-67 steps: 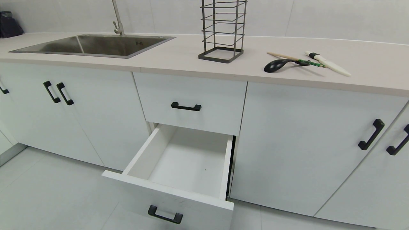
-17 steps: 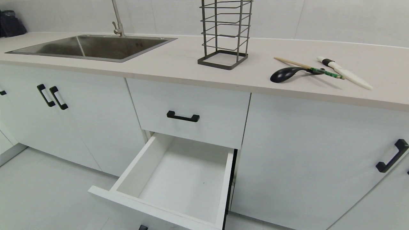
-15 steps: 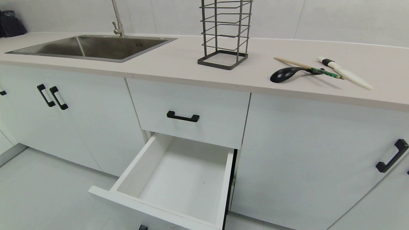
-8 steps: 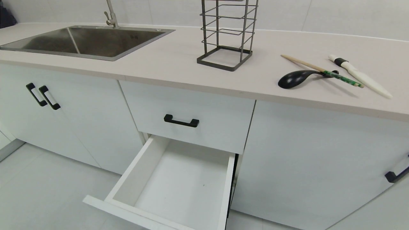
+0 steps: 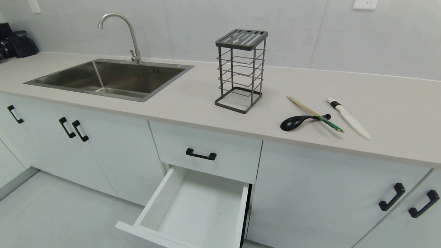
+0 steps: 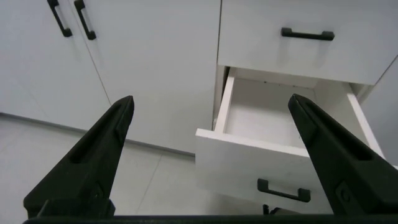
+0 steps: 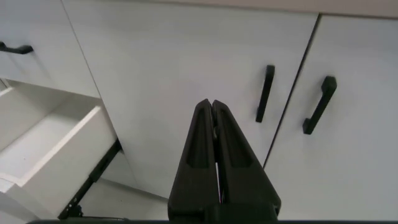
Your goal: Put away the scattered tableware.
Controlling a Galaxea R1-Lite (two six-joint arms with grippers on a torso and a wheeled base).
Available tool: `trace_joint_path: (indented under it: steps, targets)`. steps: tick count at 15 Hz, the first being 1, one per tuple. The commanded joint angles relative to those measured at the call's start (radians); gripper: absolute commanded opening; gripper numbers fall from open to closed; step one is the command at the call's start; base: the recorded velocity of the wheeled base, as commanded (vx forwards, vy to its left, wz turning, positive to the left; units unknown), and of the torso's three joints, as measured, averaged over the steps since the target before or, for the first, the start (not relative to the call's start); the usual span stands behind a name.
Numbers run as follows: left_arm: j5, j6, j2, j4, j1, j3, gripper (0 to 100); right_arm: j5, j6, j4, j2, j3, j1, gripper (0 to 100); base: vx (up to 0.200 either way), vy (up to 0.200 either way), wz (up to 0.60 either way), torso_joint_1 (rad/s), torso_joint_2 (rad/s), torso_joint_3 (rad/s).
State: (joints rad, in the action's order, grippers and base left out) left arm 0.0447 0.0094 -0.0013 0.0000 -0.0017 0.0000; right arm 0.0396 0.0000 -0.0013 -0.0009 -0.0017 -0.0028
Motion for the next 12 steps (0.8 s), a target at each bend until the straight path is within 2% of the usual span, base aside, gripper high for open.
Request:
trace_joint_path:
  steps: [1,2,6,12]
  targets:
    - [0.000,0.000,0.001,0.000,0.000,0.000,100,0.000,0.000,0.000,0.001,0.000,0.000,0,0.000,0.000,0.00,0.036,-0.49,-0.217]
    - [0.000,0.000,0.001,0.000,0.000,0.000,100,0.000,0.000,0.000,0.001,0.000,0.000,0,0.000,0.000,0.00,0.144,-0.50,-0.227]
    - [0.000,0.000,0.001,0.002,0.000,0.000,100,0.000,0.000,0.000,0.001,0.000,0.000,0,0.000,0.000,0.00,0.371,-0.49,-0.236]
    - [0.001,-0.002,0.001,0.000,0.000,0.000,100,0.000,0.000,0.000,0.001,0.000,0.000,0,0.000,0.000,0.00,0.285,-0.52,-0.248]
